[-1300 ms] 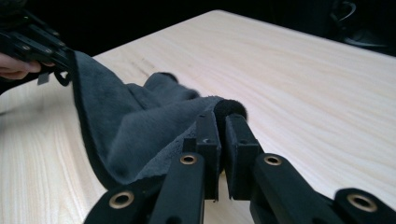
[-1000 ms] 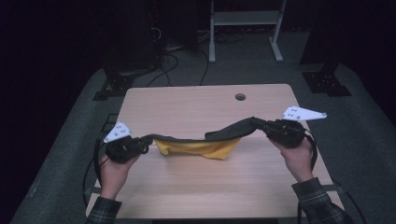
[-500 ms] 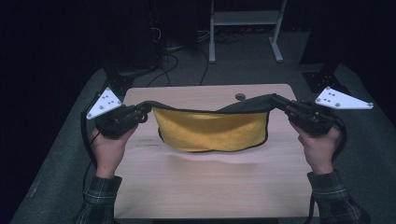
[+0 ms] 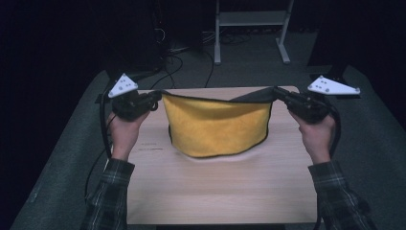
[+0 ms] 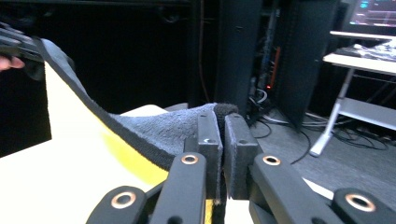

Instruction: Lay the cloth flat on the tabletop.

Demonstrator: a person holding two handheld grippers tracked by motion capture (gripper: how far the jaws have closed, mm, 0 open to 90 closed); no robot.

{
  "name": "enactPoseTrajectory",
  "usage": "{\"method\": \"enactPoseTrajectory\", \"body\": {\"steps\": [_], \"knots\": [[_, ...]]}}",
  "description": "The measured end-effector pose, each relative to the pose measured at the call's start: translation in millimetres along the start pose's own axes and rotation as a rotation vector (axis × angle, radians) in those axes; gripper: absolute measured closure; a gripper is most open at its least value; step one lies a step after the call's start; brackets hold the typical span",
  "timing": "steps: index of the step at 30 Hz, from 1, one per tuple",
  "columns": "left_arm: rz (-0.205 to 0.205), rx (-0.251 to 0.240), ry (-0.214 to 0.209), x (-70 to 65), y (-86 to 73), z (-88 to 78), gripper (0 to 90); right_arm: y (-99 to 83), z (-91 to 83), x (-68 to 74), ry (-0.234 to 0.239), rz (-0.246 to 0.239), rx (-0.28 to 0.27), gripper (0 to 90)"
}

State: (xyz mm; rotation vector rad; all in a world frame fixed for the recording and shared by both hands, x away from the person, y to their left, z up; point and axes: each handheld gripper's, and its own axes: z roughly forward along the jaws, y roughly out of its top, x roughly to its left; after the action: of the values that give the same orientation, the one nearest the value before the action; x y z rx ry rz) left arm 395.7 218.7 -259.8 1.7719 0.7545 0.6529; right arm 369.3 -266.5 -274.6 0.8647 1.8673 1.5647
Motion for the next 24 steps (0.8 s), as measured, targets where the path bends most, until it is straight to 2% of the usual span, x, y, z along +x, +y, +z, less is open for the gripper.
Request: {"method": "enactPoseTrajectory", "body": {"steps": [1,2,4,6,9,11,12,13,14,15,18,24], "knots": [[0.000,0.000,0.000,0.0,0.0,0.0,84.8,0.0,0.0,0.0,0.000,0.000,0.000,85.5],[0.008,-0.023,0.016,2.9,10.9,4.1,84.8,9.1,9.1,-6.8,-0.010,0.005,-0.014,85.5],[0.011,-0.035,0.020,3.0,14.9,5.3,84.8,12.5,10.9,-8.3,-0.014,-0.001,-0.019,85.5],[0.022,-0.027,0.026,3.7,16.8,7.9,84.8,18.8,17.2,-13.5,-0.032,-0.010,-0.011,85.5],[0.009,0.029,0.018,5.4,-3.8,20.3,84.7,7.5,23.7,-19.4,-0.039,-0.005,0.020,85.5],[-0.012,0.070,0.008,6.3,-21.2,29.7,84.7,-5.4,28.0,-22.6,-0.038,0.018,0.045,85.5],[-0.023,0.083,0.002,6.6,-27.9,32.9,84.7,-15.6,30.9,-24.6,-0.039,0.031,0.066,85.5],[-0.023,0.083,0.002,6.6,-27.9,32.9,84.7,-21.8,32.8,-25.6,-0.037,0.040,0.077,85.5],[-0.039,0.099,-0.007,6.9,-38.1,37.8,84.7,-31.7,35.5,-26.5,-0.032,0.055,0.091,85.4],[-0.049,0.112,-0.010,6.5,-45.4,40.9,84.7,-31.7,35.5,-26.5,-0.032,0.055,0.091,85.4],[-0.067,0.153,-0.027,4.7,-67.4,49.4,84.7,-55.7,39.7,-24.2,-0.020,0.075,0.138,85.4],[-0.088,0.176,-0.050,1.3,-86.0,50.9,84.7,-79.4,35.0,-16.4,0.008,0.081,0.170,85.2]]}}
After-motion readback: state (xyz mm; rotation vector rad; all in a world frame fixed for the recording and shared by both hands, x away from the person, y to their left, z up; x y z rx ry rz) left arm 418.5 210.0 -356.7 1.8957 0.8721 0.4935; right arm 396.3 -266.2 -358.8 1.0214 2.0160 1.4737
